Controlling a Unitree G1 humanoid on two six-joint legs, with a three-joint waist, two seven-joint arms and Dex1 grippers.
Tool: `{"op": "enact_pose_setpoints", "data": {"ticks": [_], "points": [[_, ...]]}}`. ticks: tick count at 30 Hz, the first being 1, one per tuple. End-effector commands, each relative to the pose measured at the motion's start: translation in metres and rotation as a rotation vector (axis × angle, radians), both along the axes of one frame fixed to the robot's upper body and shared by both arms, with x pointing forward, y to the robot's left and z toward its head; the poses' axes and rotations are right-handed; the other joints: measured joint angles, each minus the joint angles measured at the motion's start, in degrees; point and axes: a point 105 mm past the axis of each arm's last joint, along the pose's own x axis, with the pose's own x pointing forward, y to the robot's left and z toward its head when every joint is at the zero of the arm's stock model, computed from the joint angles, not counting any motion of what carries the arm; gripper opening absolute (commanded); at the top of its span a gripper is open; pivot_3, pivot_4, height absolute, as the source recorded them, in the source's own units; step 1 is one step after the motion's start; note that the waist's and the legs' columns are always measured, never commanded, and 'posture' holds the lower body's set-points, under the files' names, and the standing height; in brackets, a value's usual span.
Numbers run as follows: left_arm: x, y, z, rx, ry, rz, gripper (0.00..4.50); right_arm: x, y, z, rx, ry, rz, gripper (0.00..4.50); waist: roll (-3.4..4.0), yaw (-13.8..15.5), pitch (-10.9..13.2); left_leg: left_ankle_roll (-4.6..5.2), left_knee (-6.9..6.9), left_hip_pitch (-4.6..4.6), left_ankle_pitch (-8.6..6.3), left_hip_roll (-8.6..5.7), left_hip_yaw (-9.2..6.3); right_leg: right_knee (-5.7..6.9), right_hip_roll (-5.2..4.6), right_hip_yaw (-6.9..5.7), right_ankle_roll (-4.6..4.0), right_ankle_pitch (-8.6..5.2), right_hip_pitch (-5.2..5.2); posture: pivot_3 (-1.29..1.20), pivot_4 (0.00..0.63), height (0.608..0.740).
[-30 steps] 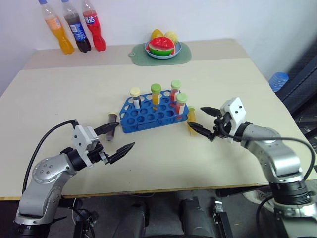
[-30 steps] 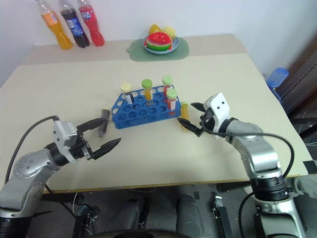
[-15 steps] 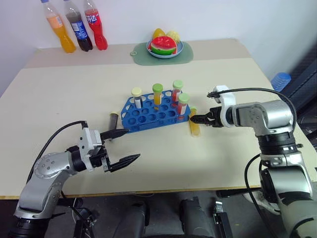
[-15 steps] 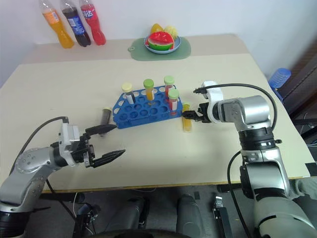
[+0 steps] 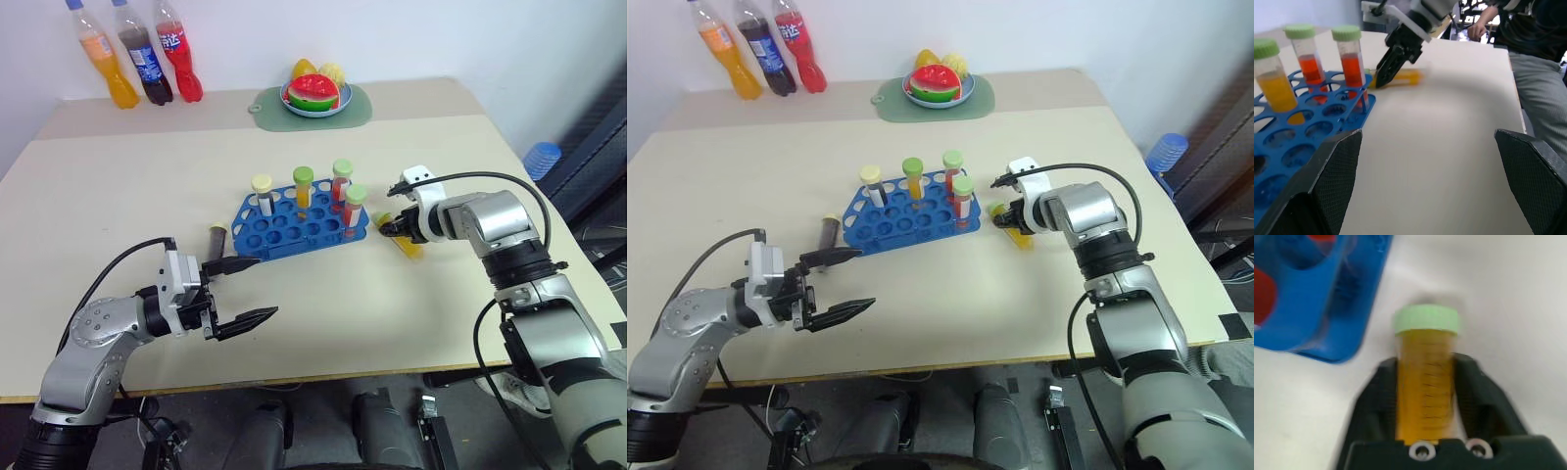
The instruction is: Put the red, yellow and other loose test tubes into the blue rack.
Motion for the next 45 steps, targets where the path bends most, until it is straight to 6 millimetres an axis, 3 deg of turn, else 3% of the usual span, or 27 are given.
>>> {"op": "enact_pose_setpoints", "data": {"ticks": [1,6,9,12,14,17,20,23,26,30,35,45], "points": [[0.000,0.003,0.007,0.001,-0.039,0.005,4.50,-0.002,-0.027,-0.009,-0.162,-0.074,0.057,0.84,-0.01,0.4,0.0,0.01,0.01,-0.02,0.00,0.00,-0.01,-0.01,-0.01,0.00,0.00,0.00,0.00,0.00,0.150,0.740],[0.001,0.005,0.004,-0.009,-0.039,0.018,4.50,-0.020,-0.072,-0.011,-0.390,-0.251,0.241,0.84,-0.02,2.7,0.0,0.10,0.17,-0.04,-0.06,-0.09,0.03,-0.08,-0.13,-0.11,0.02,0.00,0.20,0.00,0.150,0.740],[0.003,0.005,0.003,-0.016,-0.038,0.022,4.50,-0.048,-0.080,-0.012,-0.353,-0.230,0.375,0.84,-0.01,3.4,0.0,0.23,0.44,-0.05,-0.15,-0.11,0.03,-0.18,-0.14,-0.22,0.02,0.00,0.44,0.00,0.150,0.740],[0.006,0.005,0.003,-0.022,-0.038,0.023,4.50,-0.077,-0.067,-0.001,-0.254,-0.234,0.529,0.84,0.01,3.0,0.0,0.30,0.55,-0.05,-0.20,-0.07,-0.07,-0.27,-0.12,-0.32,0.04,-0.02,0.61,0.00,0.150,0.740],[0.009,0.005,0.004,-0.024,-0.039,0.020,4.50,-0.095,-0.046,0.008,-0.134,-0.238,0.639,0.84,0.03,2.5,0.0,0.32,0.55,-0.03,-0.21,-0.01,-0.15,-0.28,-0.09,-0.32,0.05,-0.02,0.61,0.00,0.150,0.740],[0.012,0.004,0.005,-0.028,-0.045,0.014,4.50,-0.115,-0.004,0.030,0.085,-0.346,0.796,0.84,0.20,1.0,0.1,0.32,0.55,0.02,-0.21,0.04,-0.19,-0.21,-0.03,-0.30,0.05,-0.01,0.57,0.00,0.150,0.740],[0.015,0.005,0.008,-0.029,-0.059,0.018,4.50,-0.121,0.039,0.055,0.316,-0.490,0.872,0.84,0.20,0.6,0.1,0.32,0.53,0.06,-0.21,0.13,-0.21,-0.14,0.06,-0.28,0.04,-0.02,0.53,0.00,0.150,0.740],[0.019,0.009,0.011,-0.048,-0.086,0.062,4.50,-0.111,0.080,0.077,0.576,-0.597,0.843,0.84,0.19,0.8,0.2,0.31,0.55,0.05,-0.21,0.15,-0.25,-0.14,0.06,-0.28,0.04,-0.01,0.52,0.00,0.150,0.740],[0.020,0.012,0.012,-0.059,-0.095,0.091,4.50,-0.098,0.104,0.091,0.745,-0.706,0.750,0.84,0.16,1.6,0.1,0.29,0.54,-0.03,-0.20,0.07,-0.28,-0.10,-0.02,-0.27,0.04,-0.01,0.39,0.00,0.150,0.740],[0.015,0.015,0.013,-0.074,-0.098,0.120,4.50,-0.070,0.125,0.086,0.803,-0.827,0.550,0.84,0.15,1.7,0.1,0.24,0.56,-0.12,-0.18,-0.06,-0.33,-0.06,-0.13,-0.26,0.04,-0.01,0.30,0.00,0.150,0.740],[0.009,0.017,0.015,-0.123,-0.094,0.162,4.50,-0.043,0.137,0.070,0.784,-0.939,0.335,0.84,0.17,1.1,0.1,0.12,0.48,-0.12,-0.11,-0.03,-0.29,0.08,-0.10,-0.25,0.04,-0.01,0.12,0.00,0.150,0.740],[0.006,0.017,0.015,-0.142,-0.092,0.199,4.50,-0.016,0.136,0.030,0.627,-0.973,0.204,0.84,0.18,1.1,0.1,-0.34,0.00,-0.02,0.18,-0.02,-0.29,0.10,0.02,-0.20,-0.01,-0.01,-0.03,0.00,0.150,0.740]]}}
